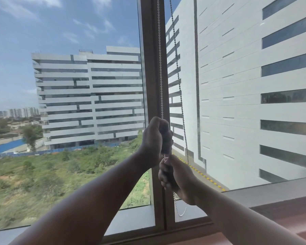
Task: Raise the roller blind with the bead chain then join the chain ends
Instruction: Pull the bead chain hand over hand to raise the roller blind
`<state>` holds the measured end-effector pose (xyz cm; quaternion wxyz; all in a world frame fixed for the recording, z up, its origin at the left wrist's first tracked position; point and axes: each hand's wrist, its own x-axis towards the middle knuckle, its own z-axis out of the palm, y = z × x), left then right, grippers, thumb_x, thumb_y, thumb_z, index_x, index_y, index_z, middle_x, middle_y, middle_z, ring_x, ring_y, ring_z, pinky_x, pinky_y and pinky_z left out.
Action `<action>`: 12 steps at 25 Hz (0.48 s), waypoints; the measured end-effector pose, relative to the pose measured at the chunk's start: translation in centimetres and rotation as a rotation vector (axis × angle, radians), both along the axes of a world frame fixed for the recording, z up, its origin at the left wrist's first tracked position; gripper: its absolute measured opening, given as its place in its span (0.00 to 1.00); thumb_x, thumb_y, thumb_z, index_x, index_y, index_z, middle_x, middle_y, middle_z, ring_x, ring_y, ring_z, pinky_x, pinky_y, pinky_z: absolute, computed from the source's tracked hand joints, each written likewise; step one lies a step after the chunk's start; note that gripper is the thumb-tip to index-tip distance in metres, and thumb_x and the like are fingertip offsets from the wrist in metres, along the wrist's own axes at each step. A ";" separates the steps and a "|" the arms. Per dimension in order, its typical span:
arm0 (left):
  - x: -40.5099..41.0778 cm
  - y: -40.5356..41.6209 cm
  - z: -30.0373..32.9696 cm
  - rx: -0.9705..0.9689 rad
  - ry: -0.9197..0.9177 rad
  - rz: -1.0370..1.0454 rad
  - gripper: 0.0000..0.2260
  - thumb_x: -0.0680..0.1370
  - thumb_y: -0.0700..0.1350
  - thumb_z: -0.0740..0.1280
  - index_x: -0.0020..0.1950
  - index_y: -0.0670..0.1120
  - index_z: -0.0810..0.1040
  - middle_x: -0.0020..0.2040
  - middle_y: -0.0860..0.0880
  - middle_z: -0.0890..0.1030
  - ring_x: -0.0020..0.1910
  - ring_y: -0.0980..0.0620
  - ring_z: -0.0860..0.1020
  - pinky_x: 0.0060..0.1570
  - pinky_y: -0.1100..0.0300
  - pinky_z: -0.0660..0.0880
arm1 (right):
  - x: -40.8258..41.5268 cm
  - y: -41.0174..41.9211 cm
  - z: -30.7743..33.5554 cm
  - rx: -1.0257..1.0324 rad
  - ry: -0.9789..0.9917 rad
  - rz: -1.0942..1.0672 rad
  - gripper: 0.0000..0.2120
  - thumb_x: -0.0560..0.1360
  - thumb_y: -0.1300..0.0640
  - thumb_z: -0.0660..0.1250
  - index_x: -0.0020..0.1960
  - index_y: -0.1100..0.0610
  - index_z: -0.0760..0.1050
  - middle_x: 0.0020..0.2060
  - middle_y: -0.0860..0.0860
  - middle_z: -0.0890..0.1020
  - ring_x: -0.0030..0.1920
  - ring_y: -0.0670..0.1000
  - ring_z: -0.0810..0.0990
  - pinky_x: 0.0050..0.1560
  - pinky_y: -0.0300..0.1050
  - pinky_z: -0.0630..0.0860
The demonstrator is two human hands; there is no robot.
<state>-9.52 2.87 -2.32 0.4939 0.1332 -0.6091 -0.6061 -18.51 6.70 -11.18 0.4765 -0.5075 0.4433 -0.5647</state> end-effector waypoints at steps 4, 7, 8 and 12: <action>0.4 -0.7 0.0 -0.031 -0.018 0.011 0.19 0.78 0.42 0.52 0.26 0.50 0.61 0.23 0.50 0.58 0.21 0.53 0.53 0.23 0.67 0.55 | -1.2 0.3 2.0 0.023 0.314 -0.050 0.11 0.80 0.55 0.60 0.43 0.54 0.78 0.39 0.52 0.87 0.38 0.48 0.82 0.39 0.44 0.72; 1.2 -1.0 -0.1 -0.079 -0.034 -0.003 0.18 0.78 0.43 0.51 0.27 0.50 0.60 0.24 0.50 0.57 0.22 0.53 0.52 0.24 0.65 0.55 | -2.3 0.5 5.6 -0.039 0.383 -0.174 0.12 0.81 0.51 0.62 0.56 0.56 0.80 0.56 0.52 0.86 0.59 0.53 0.81 0.51 0.49 0.69; 1.4 -1.0 0.1 -0.089 -0.044 -0.026 0.18 0.79 0.43 0.51 0.27 0.51 0.60 0.24 0.50 0.57 0.23 0.53 0.51 0.24 0.65 0.54 | -2.3 0.6 7.2 -0.093 0.333 -0.214 0.13 0.81 0.53 0.61 0.59 0.58 0.80 0.58 0.54 0.86 0.60 0.54 0.81 0.52 0.50 0.68; 1.9 -1.0 0.2 -0.069 -0.071 -0.095 0.21 0.82 0.47 0.51 0.28 0.52 0.61 0.24 0.52 0.57 0.21 0.54 0.52 0.21 0.66 0.54 | -0.1 1.1 14.9 -0.275 -0.007 -0.172 0.15 0.80 0.58 0.55 0.58 0.58 0.79 0.51 0.57 0.87 0.49 0.57 0.84 0.53 0.53 0.73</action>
